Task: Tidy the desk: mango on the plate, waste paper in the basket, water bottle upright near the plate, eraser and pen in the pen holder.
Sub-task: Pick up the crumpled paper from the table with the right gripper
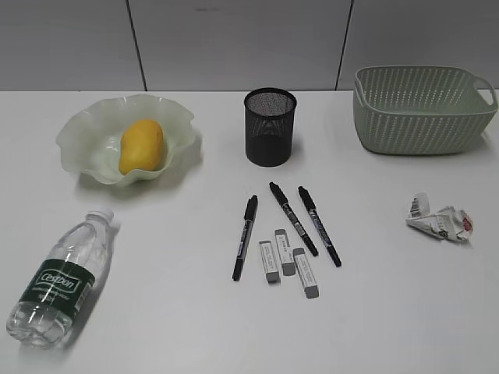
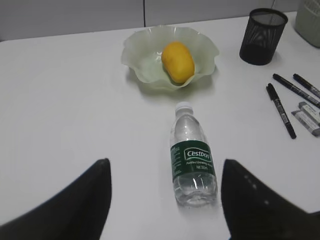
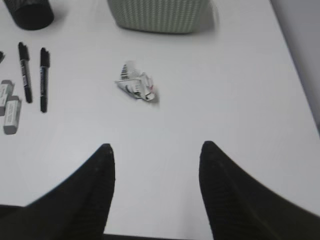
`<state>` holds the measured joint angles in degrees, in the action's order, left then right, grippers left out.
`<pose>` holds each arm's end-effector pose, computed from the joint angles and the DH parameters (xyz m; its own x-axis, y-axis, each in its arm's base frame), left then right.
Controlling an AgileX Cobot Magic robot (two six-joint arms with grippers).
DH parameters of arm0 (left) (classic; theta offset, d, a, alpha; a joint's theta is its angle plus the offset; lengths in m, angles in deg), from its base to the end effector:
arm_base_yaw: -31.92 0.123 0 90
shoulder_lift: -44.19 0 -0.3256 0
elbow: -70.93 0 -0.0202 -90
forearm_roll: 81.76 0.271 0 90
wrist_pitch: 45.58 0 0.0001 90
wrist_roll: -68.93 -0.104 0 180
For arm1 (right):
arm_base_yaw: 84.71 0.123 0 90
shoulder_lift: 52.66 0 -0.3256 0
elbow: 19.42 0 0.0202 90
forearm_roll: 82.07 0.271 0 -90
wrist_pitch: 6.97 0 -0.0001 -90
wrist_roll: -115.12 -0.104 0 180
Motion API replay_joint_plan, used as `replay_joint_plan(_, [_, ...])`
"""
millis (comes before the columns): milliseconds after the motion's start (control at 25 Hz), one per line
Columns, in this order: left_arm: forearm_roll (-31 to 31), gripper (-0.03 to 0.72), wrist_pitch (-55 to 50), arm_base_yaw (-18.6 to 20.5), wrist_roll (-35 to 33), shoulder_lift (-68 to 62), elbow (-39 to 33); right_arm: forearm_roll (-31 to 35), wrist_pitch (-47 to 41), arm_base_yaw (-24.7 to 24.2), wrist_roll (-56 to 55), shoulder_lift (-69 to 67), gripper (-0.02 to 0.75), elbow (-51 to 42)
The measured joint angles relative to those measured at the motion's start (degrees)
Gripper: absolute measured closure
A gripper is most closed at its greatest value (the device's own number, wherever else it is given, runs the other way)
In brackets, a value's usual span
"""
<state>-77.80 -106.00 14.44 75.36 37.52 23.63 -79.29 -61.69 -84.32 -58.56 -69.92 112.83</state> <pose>-0.0187 0.0124 0.2937 -0.4111 0.0478 -0.9103 0.2162 0.9752 -0.0464 0.0163 0.0042 0.3008 -0.4904 -0.0854 -0.8673 -0.0818 0.9953 -0.0518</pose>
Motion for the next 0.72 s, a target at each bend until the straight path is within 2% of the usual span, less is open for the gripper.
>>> replay_joint_plan(200, [0.0,0.186,0.0,0.0,0.0,0.19,0.0,8.13,8.25,0.0,10.2,-20.2,0.304,1.04])
replay_joint_plan(360, [0.0,0.188,0.0,0.69,0.0,0.19,0.0,7.61,15.17,0.0,11.72,-44.31,0.304,4.26])
replay_joint_plan(480, [-0.06,0.188,0.0,3.09,0.0,0.19,0.0,7.23,19.34,-0.06,11.48,-61.3,0.301,8.98])
replay_joint_plan(600, [-0.06,0.188,0.0,5.8,0.0,0.19,0.0,6.56,21.98,-0.06,11.17,-74.82,0.281,14.5])
replay_joint_plan(720, [-0.06,0.188,0.0,6.24,0.0,0.19,0.0,6.31,25.04,-0.06,11.07,-83.87,0.267,19.1])
